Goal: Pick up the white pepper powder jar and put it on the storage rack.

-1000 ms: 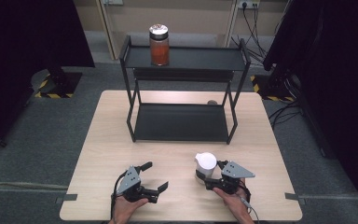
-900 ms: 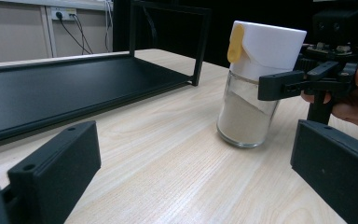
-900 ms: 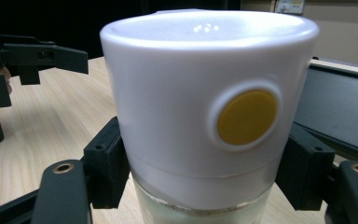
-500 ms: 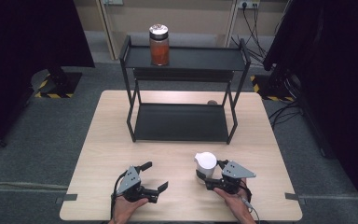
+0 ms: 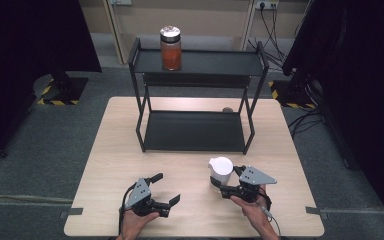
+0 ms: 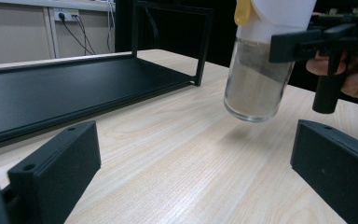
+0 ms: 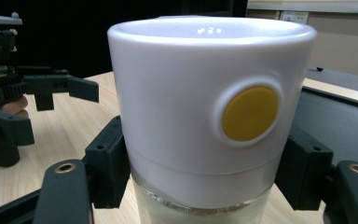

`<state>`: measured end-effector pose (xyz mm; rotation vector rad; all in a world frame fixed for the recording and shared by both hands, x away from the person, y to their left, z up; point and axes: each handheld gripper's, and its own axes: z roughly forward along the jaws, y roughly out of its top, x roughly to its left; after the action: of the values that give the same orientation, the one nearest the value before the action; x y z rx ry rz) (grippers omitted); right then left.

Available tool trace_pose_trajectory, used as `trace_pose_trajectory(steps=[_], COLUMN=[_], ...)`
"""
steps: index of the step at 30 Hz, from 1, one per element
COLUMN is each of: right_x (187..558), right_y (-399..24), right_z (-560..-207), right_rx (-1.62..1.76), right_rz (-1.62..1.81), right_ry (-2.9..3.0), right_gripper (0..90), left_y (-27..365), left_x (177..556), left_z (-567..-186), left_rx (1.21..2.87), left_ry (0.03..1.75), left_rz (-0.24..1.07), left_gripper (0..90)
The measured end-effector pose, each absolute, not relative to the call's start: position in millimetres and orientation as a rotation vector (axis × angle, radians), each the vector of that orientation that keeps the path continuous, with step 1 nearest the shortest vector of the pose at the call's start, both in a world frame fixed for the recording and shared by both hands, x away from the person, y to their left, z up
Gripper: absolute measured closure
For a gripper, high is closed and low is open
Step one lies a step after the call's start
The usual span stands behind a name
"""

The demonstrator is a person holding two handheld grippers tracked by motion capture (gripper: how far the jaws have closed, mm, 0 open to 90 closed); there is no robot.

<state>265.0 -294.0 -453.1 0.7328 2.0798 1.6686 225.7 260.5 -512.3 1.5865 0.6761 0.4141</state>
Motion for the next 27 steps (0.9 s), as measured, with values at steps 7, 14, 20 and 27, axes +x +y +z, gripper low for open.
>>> trace_pose_trajectory(steps=[7,14,20,27], right_x=[273,282,291,302], right_y=[-290,-286,-282,-279], right_z=[-437,-417,-403,-386], right_rx=[0.727,0.711,0.703,0.684], right_rz=[1.683,1.687,1.698,1.711], right_ry=[2.069,2.071,2.066,2.068], right_gripper=[30.4,30.4,30.4,30.4], left_y=[262,263,263,262], left_x=[226,226,226,226], left_z=[-512,-512,-512,-512], left_rx=[1.582,1.58,1.576,1.577], left_ry=[0.679,0.684,0.689,0.685], left_rz=[0.421,0.426,0.427,0.423], left_gripper=[0.8,0.8,0.8,0.8])
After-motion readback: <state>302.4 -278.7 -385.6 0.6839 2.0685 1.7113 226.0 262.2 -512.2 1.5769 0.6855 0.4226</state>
